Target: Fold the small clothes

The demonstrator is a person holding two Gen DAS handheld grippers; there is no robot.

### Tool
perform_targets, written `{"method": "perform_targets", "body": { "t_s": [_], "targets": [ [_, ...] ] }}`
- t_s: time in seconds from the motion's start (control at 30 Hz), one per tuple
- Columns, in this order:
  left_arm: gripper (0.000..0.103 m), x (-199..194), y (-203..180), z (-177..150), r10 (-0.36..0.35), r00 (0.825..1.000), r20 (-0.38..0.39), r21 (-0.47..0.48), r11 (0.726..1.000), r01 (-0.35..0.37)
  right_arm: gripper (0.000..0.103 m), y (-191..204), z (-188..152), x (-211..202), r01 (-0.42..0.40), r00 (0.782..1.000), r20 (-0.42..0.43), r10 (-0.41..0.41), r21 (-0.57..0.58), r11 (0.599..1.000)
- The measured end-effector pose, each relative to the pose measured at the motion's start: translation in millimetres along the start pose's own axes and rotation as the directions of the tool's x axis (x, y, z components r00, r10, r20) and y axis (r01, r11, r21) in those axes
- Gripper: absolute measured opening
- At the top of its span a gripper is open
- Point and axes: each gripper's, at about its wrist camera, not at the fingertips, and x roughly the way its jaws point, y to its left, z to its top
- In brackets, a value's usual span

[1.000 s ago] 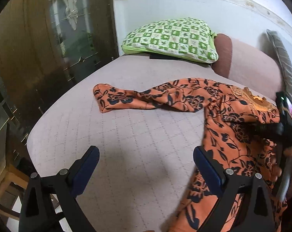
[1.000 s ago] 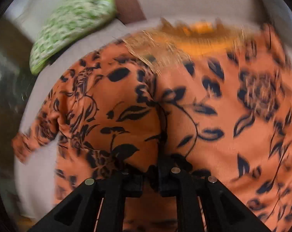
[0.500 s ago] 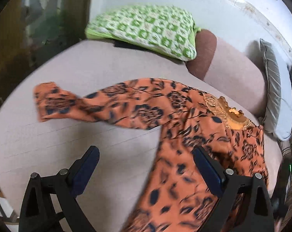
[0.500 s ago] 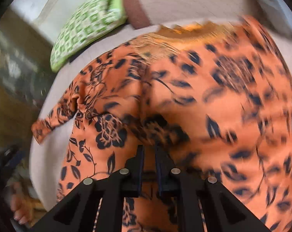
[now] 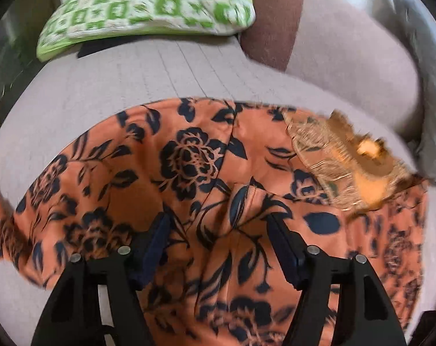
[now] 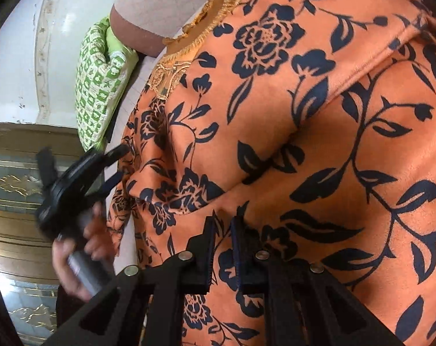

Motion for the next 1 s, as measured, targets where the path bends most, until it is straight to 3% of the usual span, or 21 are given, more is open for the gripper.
{"method": "perform_targets", "body": {
  "t_s": [0.03,0.1,0.13,0.17,0.37,0.53,0.6,0.7,0.8,0.83,0.87,0.9,0.93,1.0],
  "targets": [
    [0.070,4.2,-2.2,0.7,0.017,1.000,-0.001,0.010,1.000,-0.017,0.014,-1.9,0.4,0.2,-0.004,1.000,-0.005,0.004,0.002,1.000],
    [0.051,3.4,-6.6,0.7,0.024,0.999,0.024,0.035,0.999,-0.024,0.014,-5.7,1.2,-1.9,-0.009,1.000,-0.010,0.009,0.004,1.000],
    [0.018,2.8,-8.8,0.3,-0.004,1.000,0.016,0.060,0.998,0.003,0.014,-6.4,1.9,-2.8,-0.008,1.000,-0.009,0.008,0.001,1.000],
    [0.007,4.4,-10.8,1.2,-0.031,1.000,-0.003,0.061,0.998,0.031,0.014,-6.8,2.1,-4.2,-0.003,1.000,-0.007,0.003,-0.003,1.000],
    [0.003,-13.3,-26.8,2.8,-0.022,0.996,0.092,0.096,0.995,0.013,0.014,-7.0,3.6,-9.5,0.016,0.999,0.033,-0.015,-0.014,1.000],
    [0.001,-46.4,0.5,11.9,0.051,0.980,0.191,0.057,0.996,-0.063,0.013,4.7,5.9,-17.9,0.077,0.987,0.147,-0.067,-0.067,0.995],
    [0.001,-50.1,14.1,13.5,0.088,0.977,0.194,0.036,0.995,-0.097,0.013,10.8,7.5,-20.7,0.095,0.977,0.201,-0.076,-0.085,0.992],
    [0.001,-43.7,28.0,8.8,0.061,0.987,0.150,0.013,0.998,-0.064,0.013,18.0,12.5,-19.5,0.120,0.966,0.242,-0.091,-0.107,0.987],
    [0.010,-36.0,28.4,0.6,-0.029,0.994,0.106,-0.014,0.999,0.031,0.013,21.5,17.3,-15.0,0.142,0.960,0.260,-0.106,-0.125,0.982],
    [0.032,-34.8,23.5,-1.3,-0.092,0.992,0.087,-0.025,0.995,0.094,0.013,20.8,18.2,-13.3,0.141,0.960,0.258,-0.107,-0.120,0.983],
    [0.066,-34.0,20.0,-2.2,-0.123,0.990,0.072,-0.035,0.991,0.126,0.013,19.8,18.6,-12.1,0.137,0.962,0.253,-0.105,-0.112,0.984],
    [0.080,-33.2,15.4,-2.6,-0.152,0.987,0.058,-0.049,0.987,0.155,0.013,19.0,19.1,-10.9,0.127,0.965,0.242,-0.098,-0.108,0.986],
    [0.088,-33.2,10.7,-2.8,-0.179,0.982,0.055,-0.059,0.981,0.182,0.013,18.3,18.4,-10.5,0.124,0.967,0.237,-0.095,-0.111,0.986],
    [0.088,-28.3,-2.1,-1.4,-0.190,0.980,0.058,-0.049,0.980,0.193,0.013,17.7,17.1,-10.7,0.131,0.968,0.232,-0.099,-0.126,0.983]
  ]
}}
